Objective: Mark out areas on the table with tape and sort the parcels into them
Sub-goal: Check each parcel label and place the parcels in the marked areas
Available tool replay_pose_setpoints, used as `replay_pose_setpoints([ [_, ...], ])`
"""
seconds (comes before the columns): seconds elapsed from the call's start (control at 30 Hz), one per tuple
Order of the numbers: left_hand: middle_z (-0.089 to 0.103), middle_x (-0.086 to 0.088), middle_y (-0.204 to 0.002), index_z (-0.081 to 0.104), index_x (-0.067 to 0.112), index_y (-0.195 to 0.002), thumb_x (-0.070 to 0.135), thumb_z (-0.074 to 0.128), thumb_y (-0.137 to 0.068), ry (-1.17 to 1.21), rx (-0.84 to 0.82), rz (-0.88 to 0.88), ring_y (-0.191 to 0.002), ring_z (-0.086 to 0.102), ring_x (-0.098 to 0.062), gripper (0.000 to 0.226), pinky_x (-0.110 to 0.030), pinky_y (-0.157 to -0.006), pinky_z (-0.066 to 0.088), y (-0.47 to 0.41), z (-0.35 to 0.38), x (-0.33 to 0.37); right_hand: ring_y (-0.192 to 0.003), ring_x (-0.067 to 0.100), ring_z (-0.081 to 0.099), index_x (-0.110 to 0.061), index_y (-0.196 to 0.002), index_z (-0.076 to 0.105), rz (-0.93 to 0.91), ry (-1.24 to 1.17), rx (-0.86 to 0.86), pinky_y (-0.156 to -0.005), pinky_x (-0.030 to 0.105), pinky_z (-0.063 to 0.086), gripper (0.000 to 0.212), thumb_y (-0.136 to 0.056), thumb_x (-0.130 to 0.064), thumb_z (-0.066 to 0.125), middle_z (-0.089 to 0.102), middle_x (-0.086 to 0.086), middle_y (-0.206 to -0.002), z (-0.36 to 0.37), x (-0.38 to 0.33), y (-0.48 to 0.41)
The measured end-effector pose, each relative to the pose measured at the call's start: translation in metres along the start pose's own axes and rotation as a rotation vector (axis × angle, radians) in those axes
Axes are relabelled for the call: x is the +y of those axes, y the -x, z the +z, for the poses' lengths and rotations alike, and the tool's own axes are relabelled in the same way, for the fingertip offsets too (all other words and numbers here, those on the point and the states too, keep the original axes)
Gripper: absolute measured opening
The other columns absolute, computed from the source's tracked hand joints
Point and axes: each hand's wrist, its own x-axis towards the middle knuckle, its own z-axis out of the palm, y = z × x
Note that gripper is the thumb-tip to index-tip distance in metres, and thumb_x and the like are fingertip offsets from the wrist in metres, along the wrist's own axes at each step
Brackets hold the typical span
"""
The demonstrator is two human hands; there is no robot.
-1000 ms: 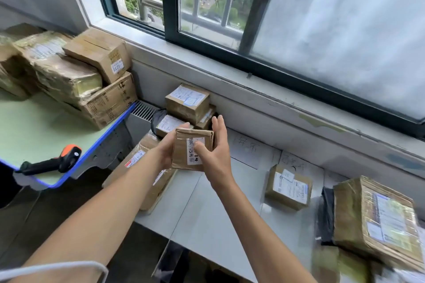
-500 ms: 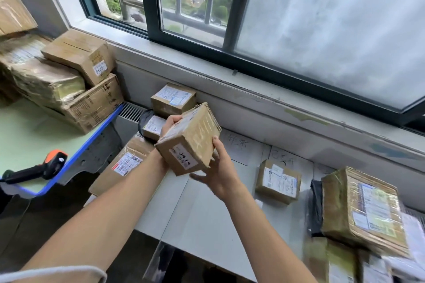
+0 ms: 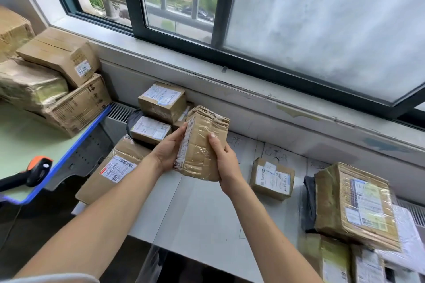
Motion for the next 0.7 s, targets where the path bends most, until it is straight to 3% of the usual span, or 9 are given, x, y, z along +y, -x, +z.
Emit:
replay_pose_setpoints([
  [0.17,0.059,-0.02,-0.132,0.059,0.005,-0.131,0.047,0.067,-0.086,-0.039,-0.02,-0.037,-0.123,0.056,-0.035,0.062,-0.05,-0.106,0.042,-0.007,0.009,-0.003,-0.101,0.021,0.071,-0.021,-0.107,0.072,-0.025,0.06,0.107,-0.086,0.042,0.059,0.041,-0.087,-0.057,0.065,0.076,-0.001,-0.104,-0.012,0.002,-0.004],
  [0.23,0.064,-0.018,-0.123,0.064,0.007,-0.125,0.043,0.068,-0.084,-0.066,0.006,-0.029,-0.114,0.061,-0.033,0.055,-0.049,-0.1,0.047,-0.009,0.009,-0.003,-0.106,0.02,0.068,-0.024,-0.119,0.067,-0.101,0.106,0.173,-0.092,0.039,0.056,0.036,-0.091,-0.046,0.065,0.073,0.0,-0.11,-0.016,0.001,-0.006],
  [0.3,0.07,-0.013,-0.111,0.072,0.011,-0.112,0.041,0.067,-0.082,-0.073,0.027,0.012,-0.102,0.067,-0.03,0.042,-0.046,-0.088,0.053,-0.009,0.01,-0.002,-0.11,0.017,0.063,-0.022,-0.135,0.056,-0.174,0.174,0.251,-0.097,0.034,0.052,0.046,-0.092,-0.033,0.067,0.066,0.002,-0.119,-0.019,-0.002,-0.009],
  [0.37,0.073,-0.011,-0.105,0.076,0.014,-0.104,0.039,0.067,-0.082,-0.072,0.051,0.048,-0.096,0.07,-0.027,0.035,-0.043,-0.081,0.055,-0.008,0.014,-0.003,-0.11,0.015,0.062,-0.02,-0.136,0.056,-0.225,0.202,0.287,-0.097,0.032,0.052,0.045,-0.093,-0.025,0.066,0.064,0.003,-0.121,-0.019,-0.007,-0.01],
  [0.53,0.065,-0.017,-0.119,0.055,0.007,-0.132,0.03,0.058,-0.092,-0.14,0.08,0.16,-0.104,0.066,-0.03,0.046,-0.045,-0.081,0.055,-0.012,0.031,-0.004,-0.11,0.009,0.065,-0.019,-0.133,0.058,-0.216,0.122,0.153,-0.093,0.029,0.055,0.041,-0.095,-0.034,0.062,0.068,-0.003,-0.12,-0.019,-0.008,-0.008],
  [0.7,0.07,-0.013,-0.112,0.059,0.011,-0.128,0.026,0.056,-0.093,-0.189,0.045,0.185,-0.1,0.067,-0.027,0.038,-0.046,-0.085,0.057,-0.007,0.044,-0.003,-0.108,0.002,0.064,-0.019,-0.133,0.057,-0.237,0.089,0.165,-0.087,0.024,0.056,0.044,-0.091,-0.024,0.069,0.068,-0.007,-0.118,-0.025,-0.004,-0.008],
])
